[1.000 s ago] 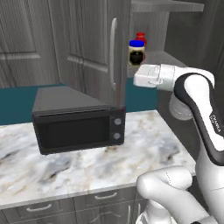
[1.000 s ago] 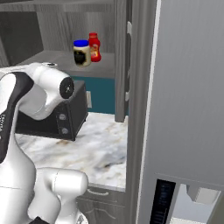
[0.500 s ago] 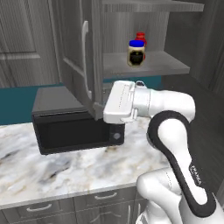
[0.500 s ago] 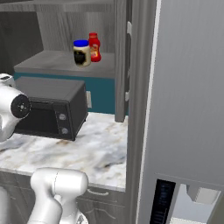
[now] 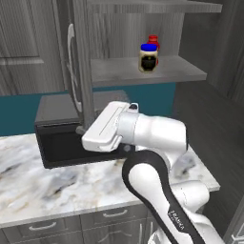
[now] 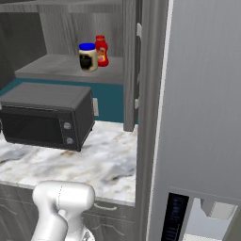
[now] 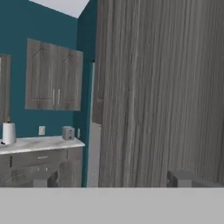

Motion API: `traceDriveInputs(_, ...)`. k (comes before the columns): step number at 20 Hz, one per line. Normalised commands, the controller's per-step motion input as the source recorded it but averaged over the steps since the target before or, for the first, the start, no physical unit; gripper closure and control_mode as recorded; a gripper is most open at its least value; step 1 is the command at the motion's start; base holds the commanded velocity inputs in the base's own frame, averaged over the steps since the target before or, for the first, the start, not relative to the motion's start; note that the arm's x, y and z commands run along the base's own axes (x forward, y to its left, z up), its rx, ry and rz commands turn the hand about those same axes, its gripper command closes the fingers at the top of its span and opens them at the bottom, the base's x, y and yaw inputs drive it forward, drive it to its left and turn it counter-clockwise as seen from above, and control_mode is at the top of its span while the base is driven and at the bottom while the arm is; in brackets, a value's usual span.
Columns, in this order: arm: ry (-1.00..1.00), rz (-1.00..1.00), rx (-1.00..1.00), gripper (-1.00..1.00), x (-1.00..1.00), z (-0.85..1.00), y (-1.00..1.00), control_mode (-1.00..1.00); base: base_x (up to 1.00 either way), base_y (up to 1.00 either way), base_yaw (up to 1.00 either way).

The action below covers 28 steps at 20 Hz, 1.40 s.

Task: Move the ketchup and mayonnaise from the cabinet to the dining counter.

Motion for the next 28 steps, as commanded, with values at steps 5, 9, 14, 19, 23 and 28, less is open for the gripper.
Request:
traceDriveInputs(5,0.02,0.06,-0.13,-1.00,0.08,-0.47,0.32,-1.00,0.00,0.00,0.00)
traceDriveInputs(9,0.18,0.05,-0.18,-1.00,0.72,-0.66,0.76,-1.00,0.00,0.00,0.00)
traceDriveInputs(14,0.01,0.02,-0.13,-1.00,0.48,-0.44,0.50,-1.00,0.00,0.00,0.00)
traceDriveInputs(19,-0.08,0.02,-0.08,-1.00,0.03,-0.06,0.12,-1.00,0.00,0.00,0.00)
traceDriveInputs(23,-0.07,-0.04,-0.02,-1.00,-0.49,-0.04,-0.41,-1.00,0.00,0.00,0.00)
traceDriveInputs(28,-0.12,-0.16,0.00,-1.00,-1.00,0.00,-0.82,-1.00,0.00,0.00,0.00)
